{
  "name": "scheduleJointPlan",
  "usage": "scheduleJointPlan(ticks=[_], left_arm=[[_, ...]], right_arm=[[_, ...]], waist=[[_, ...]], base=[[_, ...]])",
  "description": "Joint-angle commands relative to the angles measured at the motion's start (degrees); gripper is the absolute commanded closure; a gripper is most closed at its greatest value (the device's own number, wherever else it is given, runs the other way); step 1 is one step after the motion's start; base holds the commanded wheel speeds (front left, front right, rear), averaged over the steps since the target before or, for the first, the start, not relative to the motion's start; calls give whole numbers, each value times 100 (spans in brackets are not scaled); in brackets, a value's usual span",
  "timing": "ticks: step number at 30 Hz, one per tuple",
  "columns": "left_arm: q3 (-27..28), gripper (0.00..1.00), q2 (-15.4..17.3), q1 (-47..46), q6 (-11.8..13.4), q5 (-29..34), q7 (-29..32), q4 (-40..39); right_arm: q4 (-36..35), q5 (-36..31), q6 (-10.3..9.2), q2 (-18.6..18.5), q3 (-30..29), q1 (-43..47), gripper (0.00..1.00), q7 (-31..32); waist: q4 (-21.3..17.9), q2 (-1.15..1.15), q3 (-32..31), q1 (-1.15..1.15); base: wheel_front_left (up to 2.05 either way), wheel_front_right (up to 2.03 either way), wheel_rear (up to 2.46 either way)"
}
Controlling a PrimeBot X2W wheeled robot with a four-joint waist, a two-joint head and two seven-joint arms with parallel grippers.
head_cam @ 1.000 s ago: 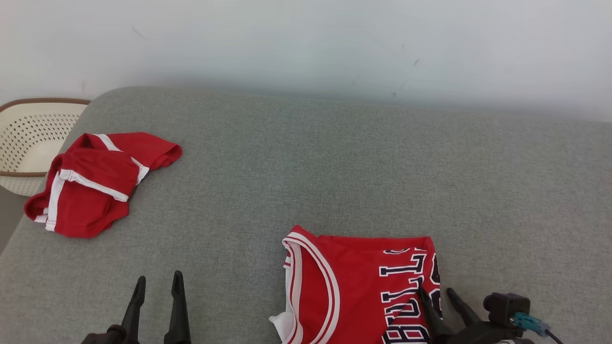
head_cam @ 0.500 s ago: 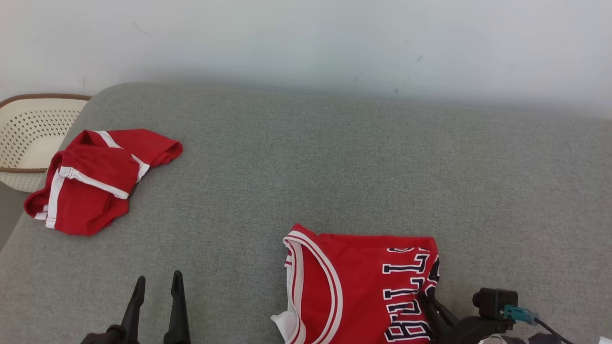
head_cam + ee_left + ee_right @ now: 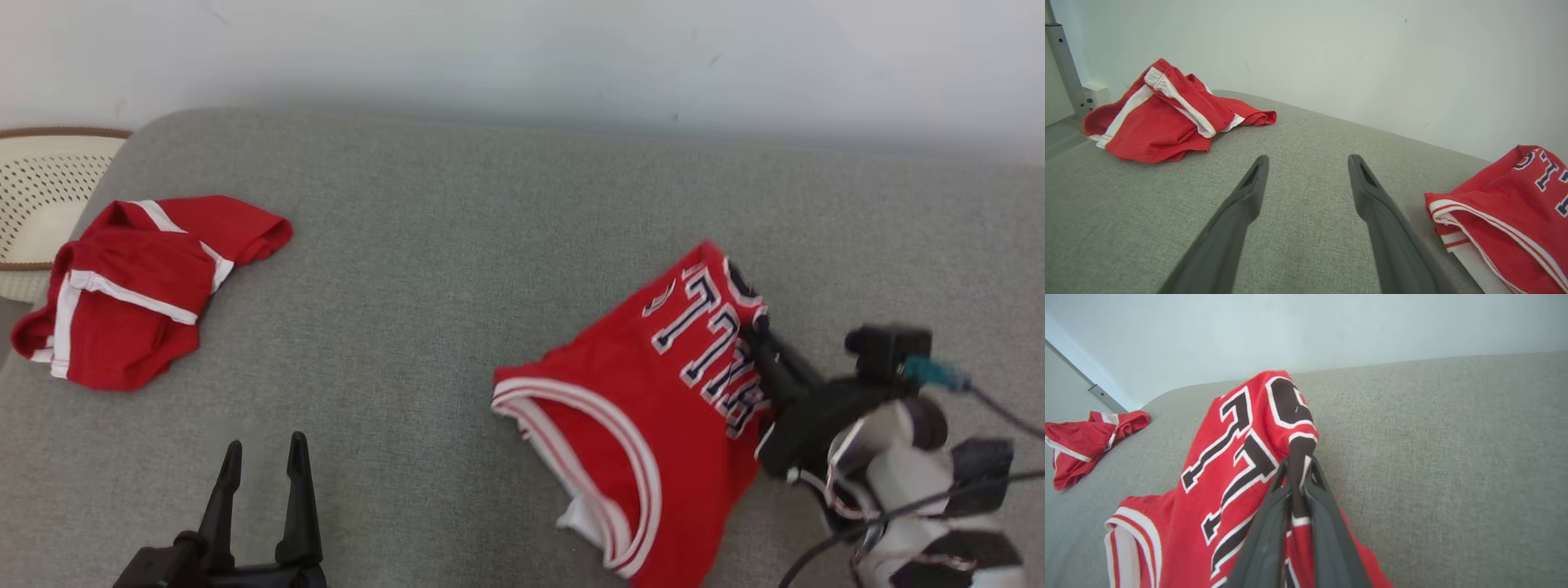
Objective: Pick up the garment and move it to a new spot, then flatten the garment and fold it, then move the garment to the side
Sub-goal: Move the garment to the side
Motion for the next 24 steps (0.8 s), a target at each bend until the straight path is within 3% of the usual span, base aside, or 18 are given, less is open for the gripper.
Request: scheduleJointPlan(ticks=[1,12,24], left_arm=[[19,0,2,-63,3,-12,-20,-64],[94,0,3,-530,41,262,-20,-769],[151,0,6,-840,-43,650,-20,-1249]], right_arm=[[29,61,1,-141,28,-327,100,13],[468,318,1,-1132,262,-2071,100,-4],[1159,640,1,-2066,623,-2932,100,-162]], waist=[[-74,0,217,0],[-422,0,1147,0],[-736,0,1630,0]], base=[[0,0,0],[0,0,0],[0,0,0]])
